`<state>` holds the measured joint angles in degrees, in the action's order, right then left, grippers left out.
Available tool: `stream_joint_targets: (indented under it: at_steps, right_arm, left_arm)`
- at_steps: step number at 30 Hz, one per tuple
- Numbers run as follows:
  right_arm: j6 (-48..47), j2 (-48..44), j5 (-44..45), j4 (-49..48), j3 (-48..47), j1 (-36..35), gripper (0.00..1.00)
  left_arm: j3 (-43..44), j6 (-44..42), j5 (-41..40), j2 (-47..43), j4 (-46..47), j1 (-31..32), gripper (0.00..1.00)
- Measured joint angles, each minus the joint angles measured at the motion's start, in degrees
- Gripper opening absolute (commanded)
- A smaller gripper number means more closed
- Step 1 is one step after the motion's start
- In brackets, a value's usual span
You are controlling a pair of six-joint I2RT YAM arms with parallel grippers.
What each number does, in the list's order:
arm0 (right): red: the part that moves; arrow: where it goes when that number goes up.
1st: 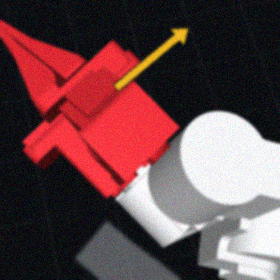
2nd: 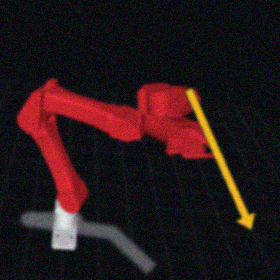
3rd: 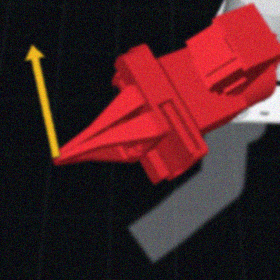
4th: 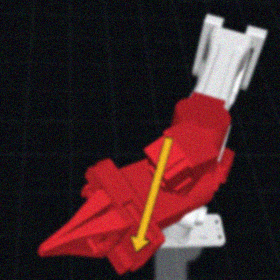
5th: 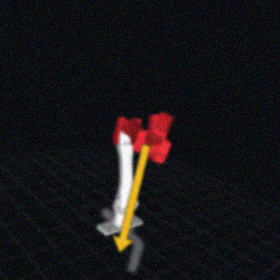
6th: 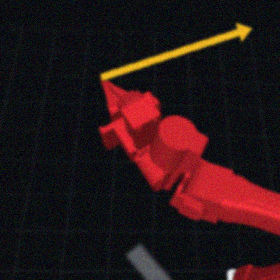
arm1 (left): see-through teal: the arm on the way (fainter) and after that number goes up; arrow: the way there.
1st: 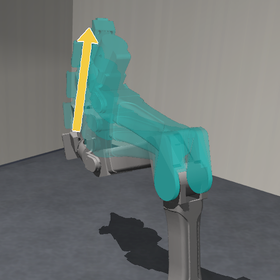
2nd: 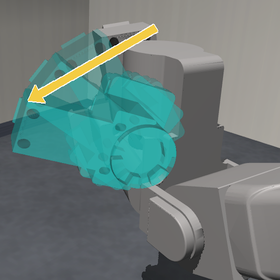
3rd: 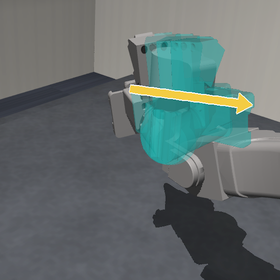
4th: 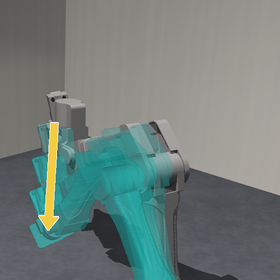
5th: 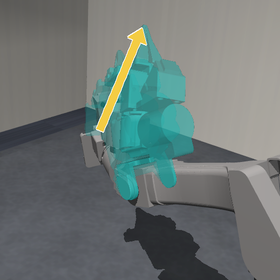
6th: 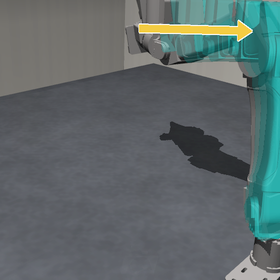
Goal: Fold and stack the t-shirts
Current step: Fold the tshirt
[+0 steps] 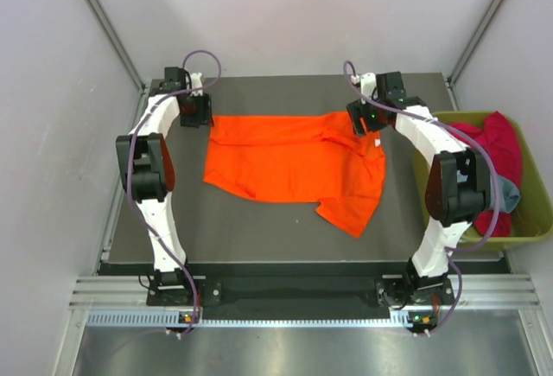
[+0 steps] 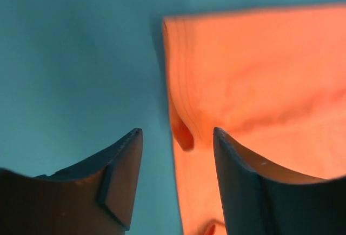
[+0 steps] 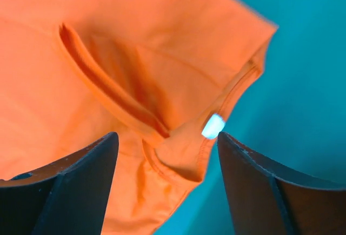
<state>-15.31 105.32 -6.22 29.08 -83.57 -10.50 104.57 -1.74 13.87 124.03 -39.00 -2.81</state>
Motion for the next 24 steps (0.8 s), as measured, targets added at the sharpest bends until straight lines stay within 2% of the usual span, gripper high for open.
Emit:
stream_joint_targets:
  at_steps: [1, 3, 6, 8, 9, 14, 15, 17, 18, 19, 20, 24]
  right_arm:
    - [0.2, 0.0, 0.0, 0.0, -1.1, 0.1, 0.75]
    - [0.4, 0.0, -0.2, -0.2, -2.9, 0.1, 0.74]
    - [1.0, 0.7, -0.5, -0.9, -5.7, 0.1, 0.7]
    - [1.4, 2.5, -1.0, -1.6, -7.8, 0.1, 0.67]
    - [1.6, 3.6, -1.2, -2.0, -8.8, 0.1, 0.62]
    - [3.0, 11.7, -2.6, -3.1, -13.7, -0.5, 0.57]
    - [3.2, 13.3, -2.8, -3.1, -14.5, -0.6, 0.57]
    - [3.6, 16.0, -3.0, -3.1, -15.3, -1.1, 0.57]
    - [3.7, 17.1, -3.1, -2.9, -15.8, -1.5, 0.57]
    - [3.9, 17.9, -3.2, -2.9, -16.0, -1.8, 0.57]
    - [4.1, 18.7, -3.3, -2.8, -16.4, -2.2, 0.57]
    - [4.7, 20.6, -3.9, -2.9, -18.1, -3.6, 0.57]
  left_arm:
    - [0.7, 0.3, -0.3, 0.0, 0.7, -0.1, 0.68]
    - [2.1, 1.1, -0.6, -0.1, 2.1, -0.1, 0.68]
    - [4.7, 2.8, -0.1, 0.0, 3.3, 0.0, 0.63]
    - [6.9, 3.8, 1.7, 0.4, 3.8, 0.5, 0.56]
    - [8.0, 4.6, 2.7, 0.9, 4.2, 0.9, 0.54]
    - [11.5, 7.0, 8.2, 5.2, 6.6, 3.2, 0.38]
    - [11.5, 7.5, 9.1, 6.3, 6.6, 3.8, 0.29]
    - [11.4, 8.0, 11.1, 8.5, 6.5, 4.9, 0.19]
    - [11.3, 8.1, 11.5, 8.9, 6.4, 5.2, 0.19]
    - [10.8, 8.1, 12.4, 9.4, 6.4, 5.5, 0.13]
    - [10.3, 8.4, 13.0, 9.6, 6.1, 5.8, 0.11]
    - [7.8, 8.5, 15.1, 9.6, 4.7, 5.9, 0.09]
